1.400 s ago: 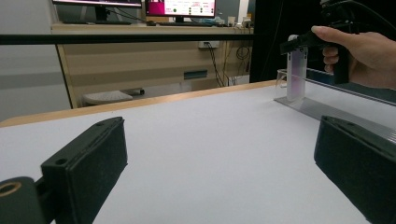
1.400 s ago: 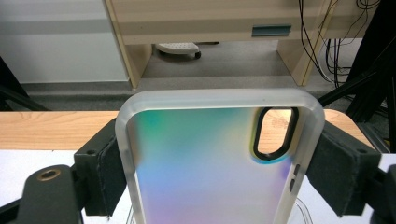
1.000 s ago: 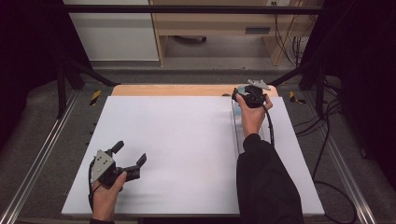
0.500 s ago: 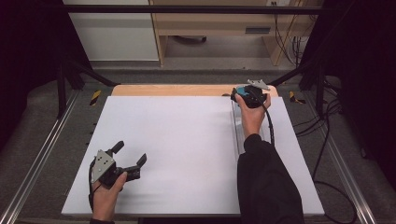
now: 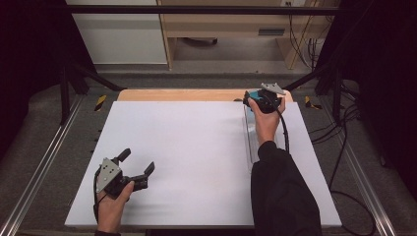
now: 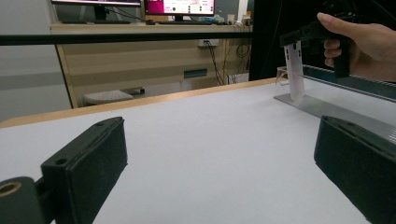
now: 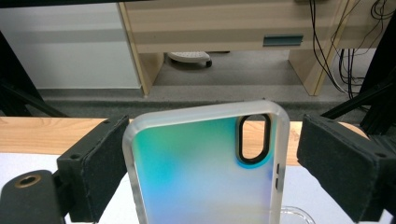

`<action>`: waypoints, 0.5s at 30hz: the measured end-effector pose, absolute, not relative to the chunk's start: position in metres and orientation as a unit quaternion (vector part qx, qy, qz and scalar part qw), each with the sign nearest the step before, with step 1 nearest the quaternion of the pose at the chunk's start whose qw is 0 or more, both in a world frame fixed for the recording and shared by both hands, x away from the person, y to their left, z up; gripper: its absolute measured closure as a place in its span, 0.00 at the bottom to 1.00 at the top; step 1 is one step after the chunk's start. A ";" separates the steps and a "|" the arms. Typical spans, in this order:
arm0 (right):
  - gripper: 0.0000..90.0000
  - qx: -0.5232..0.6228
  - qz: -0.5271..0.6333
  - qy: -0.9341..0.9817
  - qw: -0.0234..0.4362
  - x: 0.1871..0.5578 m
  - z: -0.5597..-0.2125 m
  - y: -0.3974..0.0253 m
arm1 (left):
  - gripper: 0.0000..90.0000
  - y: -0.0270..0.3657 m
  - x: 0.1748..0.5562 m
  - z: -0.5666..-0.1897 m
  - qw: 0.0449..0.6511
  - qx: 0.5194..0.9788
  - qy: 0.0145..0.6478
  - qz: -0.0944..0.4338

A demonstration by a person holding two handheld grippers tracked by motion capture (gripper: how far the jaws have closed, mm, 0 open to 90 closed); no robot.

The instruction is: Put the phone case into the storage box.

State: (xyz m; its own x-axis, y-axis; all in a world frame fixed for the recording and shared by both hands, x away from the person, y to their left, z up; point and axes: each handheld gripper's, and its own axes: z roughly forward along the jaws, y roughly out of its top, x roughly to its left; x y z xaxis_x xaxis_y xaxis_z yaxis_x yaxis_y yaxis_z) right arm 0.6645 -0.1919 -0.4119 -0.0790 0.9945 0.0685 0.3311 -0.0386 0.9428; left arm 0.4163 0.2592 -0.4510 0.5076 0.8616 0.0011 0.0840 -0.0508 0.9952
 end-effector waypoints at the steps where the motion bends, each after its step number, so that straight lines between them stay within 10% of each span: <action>1: 0.12 0.566 0.447 0.584 0.372 0.664 -0.411 -0.192 | 0.02 0.259 0.416 -0.451 0.582 0.644 0.367 0.333; 15: 0.13 0.556 0.457 0.583 0.377 0.661 -0.404 -0.189 | 0.02 0.259 0.416 -0.451 0.583 0.644 0.367 0.334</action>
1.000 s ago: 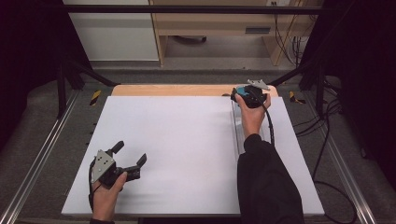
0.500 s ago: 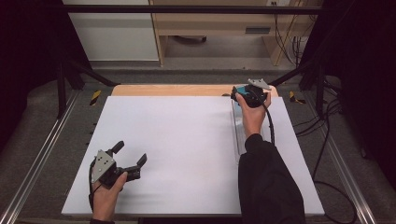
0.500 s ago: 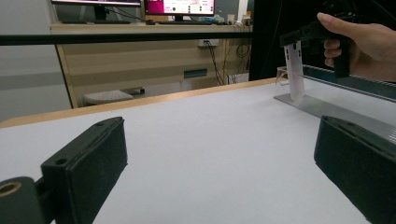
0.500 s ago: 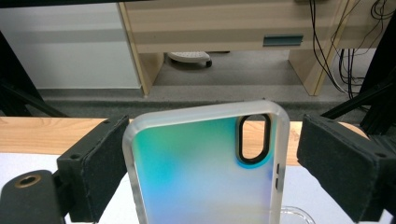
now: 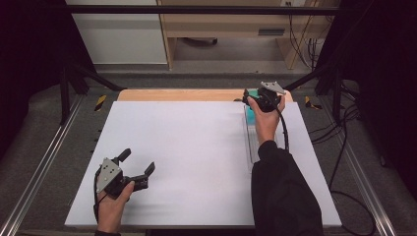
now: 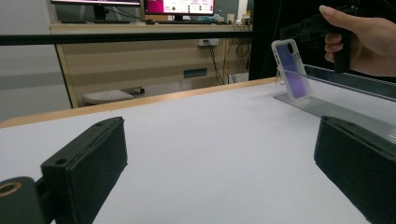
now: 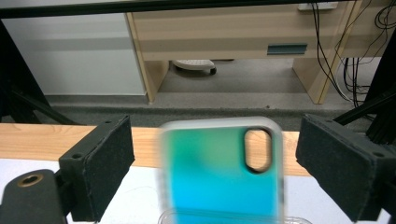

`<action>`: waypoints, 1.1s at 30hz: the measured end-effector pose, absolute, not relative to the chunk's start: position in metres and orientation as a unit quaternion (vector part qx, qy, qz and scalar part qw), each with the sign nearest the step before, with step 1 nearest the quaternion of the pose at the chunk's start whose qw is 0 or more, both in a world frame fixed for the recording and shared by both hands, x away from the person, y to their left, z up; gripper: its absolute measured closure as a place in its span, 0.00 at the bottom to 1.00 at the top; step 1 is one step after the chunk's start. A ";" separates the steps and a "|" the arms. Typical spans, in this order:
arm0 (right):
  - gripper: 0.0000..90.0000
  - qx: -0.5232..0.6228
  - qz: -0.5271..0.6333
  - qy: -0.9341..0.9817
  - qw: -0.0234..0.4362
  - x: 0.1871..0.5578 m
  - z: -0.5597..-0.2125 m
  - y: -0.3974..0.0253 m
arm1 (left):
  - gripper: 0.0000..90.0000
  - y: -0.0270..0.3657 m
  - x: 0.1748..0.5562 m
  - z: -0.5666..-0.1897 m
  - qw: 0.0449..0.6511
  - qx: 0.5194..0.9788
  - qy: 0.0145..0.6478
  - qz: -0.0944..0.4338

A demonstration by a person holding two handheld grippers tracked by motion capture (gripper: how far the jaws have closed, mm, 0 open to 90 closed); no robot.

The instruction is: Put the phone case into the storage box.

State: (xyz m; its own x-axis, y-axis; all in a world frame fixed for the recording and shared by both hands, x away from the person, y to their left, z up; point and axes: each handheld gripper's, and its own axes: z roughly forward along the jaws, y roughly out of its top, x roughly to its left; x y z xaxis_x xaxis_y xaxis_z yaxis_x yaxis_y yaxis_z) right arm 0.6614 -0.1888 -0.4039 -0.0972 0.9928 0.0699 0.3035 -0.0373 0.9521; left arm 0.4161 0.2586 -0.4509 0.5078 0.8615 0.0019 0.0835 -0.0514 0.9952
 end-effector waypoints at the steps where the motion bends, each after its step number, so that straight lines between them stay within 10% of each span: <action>1: 0.13 0.556 0.457 0.583 0.377 0.661 -0.404 -0.189 | 0.02 0.259 0.416 -0.451 0.583 0.644 0.367 0.334; 33: 0.10 0.556 0.444 0.597 0.371 0.654 -0.395 -0.192 | 0.02 0.257 0.416 -0.451 0.582 0.648 0.363 0.331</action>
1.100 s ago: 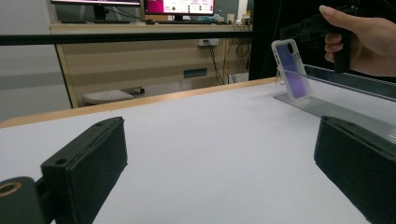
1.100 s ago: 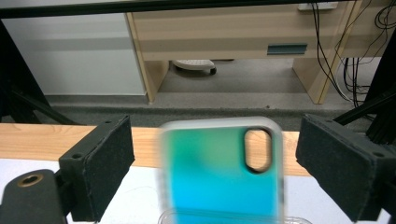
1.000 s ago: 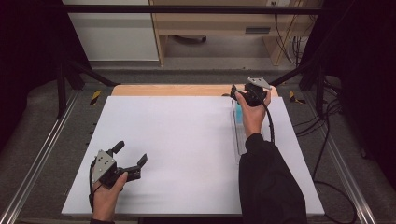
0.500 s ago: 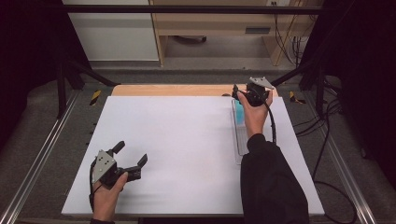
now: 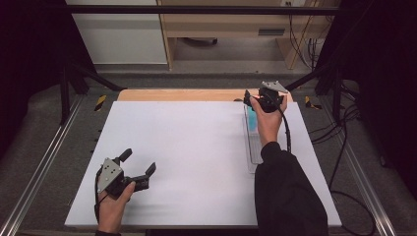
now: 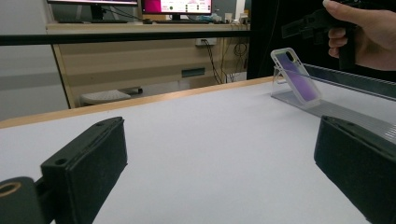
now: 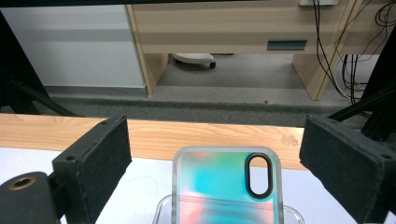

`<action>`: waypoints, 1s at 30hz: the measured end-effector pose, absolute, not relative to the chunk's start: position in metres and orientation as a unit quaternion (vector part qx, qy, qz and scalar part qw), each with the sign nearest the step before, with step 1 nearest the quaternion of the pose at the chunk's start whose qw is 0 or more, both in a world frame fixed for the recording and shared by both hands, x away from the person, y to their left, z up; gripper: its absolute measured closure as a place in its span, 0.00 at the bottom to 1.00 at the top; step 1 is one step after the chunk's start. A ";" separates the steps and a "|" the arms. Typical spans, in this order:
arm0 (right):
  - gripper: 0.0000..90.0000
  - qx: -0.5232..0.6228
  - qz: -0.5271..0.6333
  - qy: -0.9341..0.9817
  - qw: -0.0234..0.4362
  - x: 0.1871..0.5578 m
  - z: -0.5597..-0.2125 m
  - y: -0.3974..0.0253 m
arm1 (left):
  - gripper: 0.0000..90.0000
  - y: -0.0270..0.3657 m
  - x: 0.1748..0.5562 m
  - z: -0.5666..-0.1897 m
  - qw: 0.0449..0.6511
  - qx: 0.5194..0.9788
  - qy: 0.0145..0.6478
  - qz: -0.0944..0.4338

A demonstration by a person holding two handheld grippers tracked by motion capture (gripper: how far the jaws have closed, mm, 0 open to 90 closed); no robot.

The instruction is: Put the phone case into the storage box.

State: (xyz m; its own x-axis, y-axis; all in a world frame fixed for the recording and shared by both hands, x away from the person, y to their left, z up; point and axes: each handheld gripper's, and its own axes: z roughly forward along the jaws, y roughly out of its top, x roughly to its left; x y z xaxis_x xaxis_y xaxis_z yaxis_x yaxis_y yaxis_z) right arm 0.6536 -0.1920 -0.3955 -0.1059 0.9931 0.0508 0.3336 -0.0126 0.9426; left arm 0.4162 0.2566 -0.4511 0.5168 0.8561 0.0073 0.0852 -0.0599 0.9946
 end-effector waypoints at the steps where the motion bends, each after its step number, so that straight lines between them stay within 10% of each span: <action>1: 0.10 0.556 0.446 0.597 0.369 0.653 -0.395 -0.192 | 0.02 0.256 0.416 -0.451 0.583 0.647 0.364 0.331; 30: 0.05 0.564 0.442 0.626 0.309 0.640 -0.383 -0.191 | 0.02 0.256 0.416 -0.452 0.581 0.649 0.364 0.330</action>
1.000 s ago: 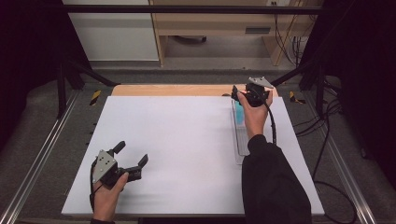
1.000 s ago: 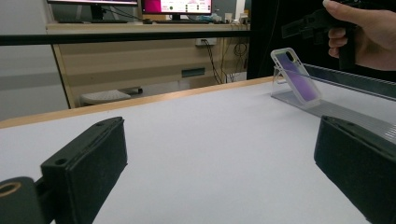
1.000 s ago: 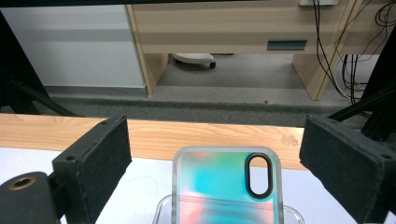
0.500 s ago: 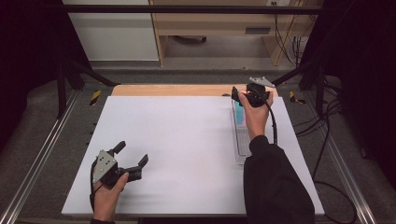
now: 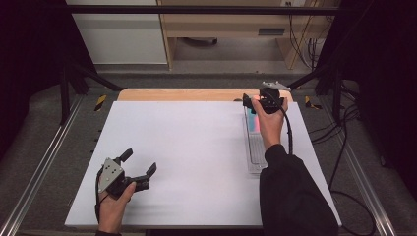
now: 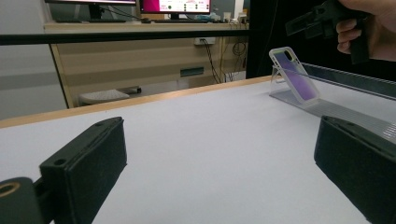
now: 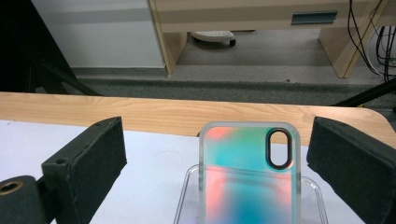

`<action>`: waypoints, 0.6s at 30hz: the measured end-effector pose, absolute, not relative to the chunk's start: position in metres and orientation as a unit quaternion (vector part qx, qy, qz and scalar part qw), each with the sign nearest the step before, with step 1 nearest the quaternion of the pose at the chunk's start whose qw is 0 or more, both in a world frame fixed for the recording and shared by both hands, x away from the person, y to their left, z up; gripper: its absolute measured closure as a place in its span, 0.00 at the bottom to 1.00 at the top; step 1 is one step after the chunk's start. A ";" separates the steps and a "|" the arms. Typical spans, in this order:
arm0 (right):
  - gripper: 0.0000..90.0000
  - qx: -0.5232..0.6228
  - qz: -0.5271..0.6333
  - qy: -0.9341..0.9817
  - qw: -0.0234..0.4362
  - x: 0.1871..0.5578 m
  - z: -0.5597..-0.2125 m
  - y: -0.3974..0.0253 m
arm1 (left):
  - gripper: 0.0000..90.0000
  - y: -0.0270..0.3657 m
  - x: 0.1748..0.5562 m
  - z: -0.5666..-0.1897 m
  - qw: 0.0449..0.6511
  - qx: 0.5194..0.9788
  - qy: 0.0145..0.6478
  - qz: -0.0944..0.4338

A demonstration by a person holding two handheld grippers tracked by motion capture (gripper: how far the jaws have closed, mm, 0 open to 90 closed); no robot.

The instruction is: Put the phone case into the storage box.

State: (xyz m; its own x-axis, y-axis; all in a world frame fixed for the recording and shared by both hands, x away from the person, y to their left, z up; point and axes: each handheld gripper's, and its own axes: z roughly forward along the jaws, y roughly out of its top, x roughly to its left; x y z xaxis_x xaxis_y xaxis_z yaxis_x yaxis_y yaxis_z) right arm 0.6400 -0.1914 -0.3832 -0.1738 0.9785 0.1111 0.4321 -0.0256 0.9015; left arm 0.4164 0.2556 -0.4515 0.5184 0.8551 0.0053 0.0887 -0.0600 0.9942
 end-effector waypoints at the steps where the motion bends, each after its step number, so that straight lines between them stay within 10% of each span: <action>1: 0.05 0.563 0.443 0.626 0.307 0.639 -0.382 -0.191 | 0.02 0.256 0.416 -0.452 0.581 0.649 0.364 0.330; 18: 0.04 0.537 0.471 0.644 0.274 0.610 -0.367 -0.188 | 0.02 0.257 0.416 -0.451 0.582 0.647 0.366 0.330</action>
